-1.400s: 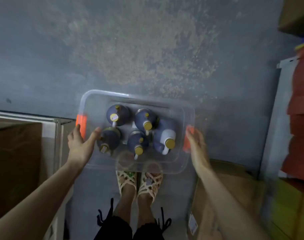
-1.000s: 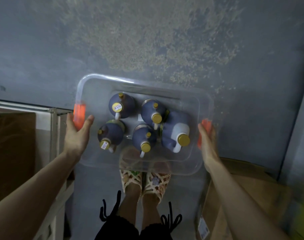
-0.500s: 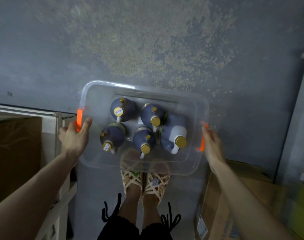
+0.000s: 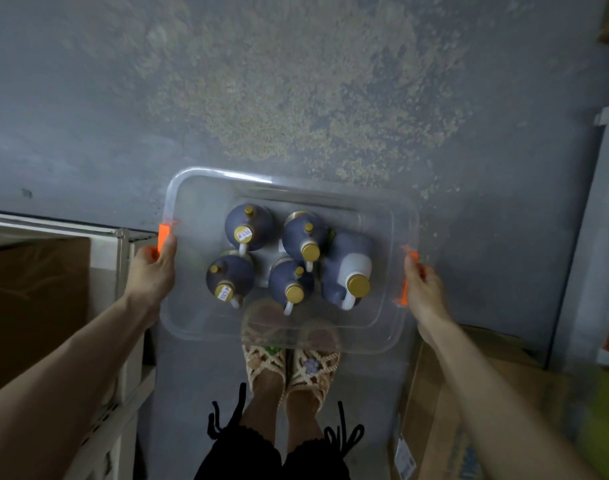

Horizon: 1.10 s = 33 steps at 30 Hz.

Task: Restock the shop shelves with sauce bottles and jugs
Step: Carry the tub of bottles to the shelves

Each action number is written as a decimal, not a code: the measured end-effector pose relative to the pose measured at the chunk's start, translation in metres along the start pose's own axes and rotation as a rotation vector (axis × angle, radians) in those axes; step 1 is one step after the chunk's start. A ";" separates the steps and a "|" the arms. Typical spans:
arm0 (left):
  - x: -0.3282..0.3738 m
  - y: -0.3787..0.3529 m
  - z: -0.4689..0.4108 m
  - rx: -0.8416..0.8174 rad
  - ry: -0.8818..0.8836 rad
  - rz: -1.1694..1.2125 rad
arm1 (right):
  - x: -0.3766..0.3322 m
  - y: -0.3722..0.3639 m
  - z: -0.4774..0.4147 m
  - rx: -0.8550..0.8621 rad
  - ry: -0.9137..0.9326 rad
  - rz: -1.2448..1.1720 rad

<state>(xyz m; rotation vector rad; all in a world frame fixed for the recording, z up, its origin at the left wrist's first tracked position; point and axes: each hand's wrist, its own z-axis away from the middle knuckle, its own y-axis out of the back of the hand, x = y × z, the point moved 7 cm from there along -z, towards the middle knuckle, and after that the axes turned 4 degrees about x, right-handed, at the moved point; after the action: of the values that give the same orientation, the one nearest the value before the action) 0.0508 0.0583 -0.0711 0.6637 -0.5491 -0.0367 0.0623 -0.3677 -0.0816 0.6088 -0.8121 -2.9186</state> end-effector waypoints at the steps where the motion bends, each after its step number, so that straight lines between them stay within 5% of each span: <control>1: 0.003 0.002 0.002 -0.020 -0.004 0.007 | -0.005 0.003 0.003 0.004 0.005 0.007; 11: 0.100 0.089 0.062 0.111 0.000 0.094 | -0.128 0.073 0.102 0.030 0.142 0.043; 22: 0.301 0.291 0.175 0.311 -0.106 0.283 | -0.374 0.156 0.303 0.091 0.470 0.155; 33: 0.412 0.440 0.202 0.543 -0.005 0.593 | -0.609 0.125 0.408 -0.055 0.762 0.258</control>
<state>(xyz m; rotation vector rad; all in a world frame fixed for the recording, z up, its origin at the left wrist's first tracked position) 0.2432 0.2071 0.5166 1.0016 -0.7518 0.6872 0.4588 -0.1840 0.5196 1.3585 -0.6318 -2.1818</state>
